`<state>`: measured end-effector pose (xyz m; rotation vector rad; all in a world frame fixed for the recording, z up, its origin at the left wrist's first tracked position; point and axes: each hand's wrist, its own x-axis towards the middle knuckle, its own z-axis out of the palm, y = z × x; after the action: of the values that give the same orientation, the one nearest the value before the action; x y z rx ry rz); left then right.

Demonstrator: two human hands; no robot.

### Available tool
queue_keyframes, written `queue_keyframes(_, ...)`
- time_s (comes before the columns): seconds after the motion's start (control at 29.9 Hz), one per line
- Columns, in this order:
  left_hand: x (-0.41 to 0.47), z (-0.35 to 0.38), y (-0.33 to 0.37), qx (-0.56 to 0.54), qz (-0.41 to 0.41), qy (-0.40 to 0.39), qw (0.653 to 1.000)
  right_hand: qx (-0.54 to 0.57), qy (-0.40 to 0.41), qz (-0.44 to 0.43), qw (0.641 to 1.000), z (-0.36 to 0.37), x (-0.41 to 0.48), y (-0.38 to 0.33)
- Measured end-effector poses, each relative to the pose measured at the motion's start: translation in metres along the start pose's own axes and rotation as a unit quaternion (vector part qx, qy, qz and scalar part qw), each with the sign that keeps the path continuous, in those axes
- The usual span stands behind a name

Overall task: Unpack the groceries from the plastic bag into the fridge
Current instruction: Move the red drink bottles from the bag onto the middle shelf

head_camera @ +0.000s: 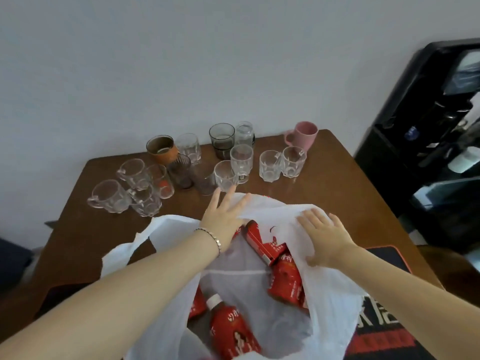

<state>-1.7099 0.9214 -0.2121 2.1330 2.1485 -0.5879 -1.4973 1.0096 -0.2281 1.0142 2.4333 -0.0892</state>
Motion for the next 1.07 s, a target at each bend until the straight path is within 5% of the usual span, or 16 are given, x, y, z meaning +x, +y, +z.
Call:
queue_keyframes(0.17, 0.047, 0.004, -0.012, -0.126, -0.084, -0.042, 0.988, 0.170, -0.055, -0.060, 0.982, -0.001, 0.024, 0.019)
queue_keyframes(0.27, 0.059, -0.001, -0.008, -0.173, -0.067, -0.044, 0.982, 0.187, -0.053, -0.066, 0.979, -0.001, 0.029, 0.045)
queue_keyframes(0.53, 0.081, -0.016, 0.019, -0.202, -0.037, -0.054, 0.977, 0.049, 0.106, 0.067, 0.991, 0.001, 0.035, 0.087)
queue_keyframes(0.63, 0.088, -0.011, 0.023, -0.232, -0.055, -0.063, 0.969, 0.127, 0.287, -0.014, 0.949, 0.002, 0.030, 0.055)
queue_keyframes(0.67, 0.090, -0.009, 0.023, -0.235, -0.059, -0.068, 0.968, 0.155, 0.290, -0.056, 0.943, -0.003, 0.025, 0.038)
queue_keyframes(0.73, 0.092, -0.008, 0.025, -0.223, -0.066, -0.063, 0.970, 0.211, 0.145, -0.040, 0.966, -0.002, 0.022, 0.008)
queue_keyframes(0.84, 0.091, -0.011, 0.028, -0.210, -0.077, -0.015, 0.974, 0.128, -0.001, 0.011, 0.992, 0.019, 0.036, -0.012)
queue_keyframes(0.97, 0.088, -0.007, 0.029, -0.103, 0.042, 0.233, 0.966, 0.301, 0.005, 0.057, 0.952, 0.023, 0.032, -0.001)
queue_keyframes(1.07, 0.090, -0.006, 0.047, -0.131, 0.196, 0.171, 0.957, 0.409, 0.069, 0.075, 0.907, 0.022, 0.004, 0.019)
